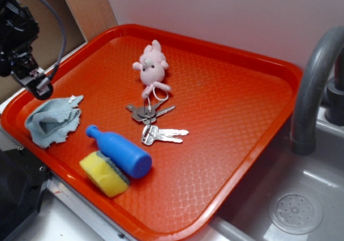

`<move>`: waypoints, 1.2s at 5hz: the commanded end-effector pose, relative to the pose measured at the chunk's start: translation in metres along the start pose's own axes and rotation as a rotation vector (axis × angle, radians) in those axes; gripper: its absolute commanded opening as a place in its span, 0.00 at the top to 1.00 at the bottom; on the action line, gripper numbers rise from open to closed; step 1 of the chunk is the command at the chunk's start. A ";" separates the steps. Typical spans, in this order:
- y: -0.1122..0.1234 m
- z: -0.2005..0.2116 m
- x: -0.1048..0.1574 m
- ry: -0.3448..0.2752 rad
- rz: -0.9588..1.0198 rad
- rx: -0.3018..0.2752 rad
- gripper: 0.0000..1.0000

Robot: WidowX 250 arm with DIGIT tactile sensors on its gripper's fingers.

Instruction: Grab the blue cloth.

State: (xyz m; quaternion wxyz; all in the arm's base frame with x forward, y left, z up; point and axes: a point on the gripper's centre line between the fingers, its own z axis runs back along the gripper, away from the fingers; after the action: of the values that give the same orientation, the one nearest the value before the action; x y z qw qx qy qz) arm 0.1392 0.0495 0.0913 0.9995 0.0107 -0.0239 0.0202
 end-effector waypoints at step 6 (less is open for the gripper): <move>0.014 -0.072 -0.013 -0.005 -0.026 0.057 1.00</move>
State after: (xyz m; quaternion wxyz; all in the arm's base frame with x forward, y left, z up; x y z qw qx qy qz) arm 0.1255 0.0598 0.0182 0.9991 0.0372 -0.0193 0.0058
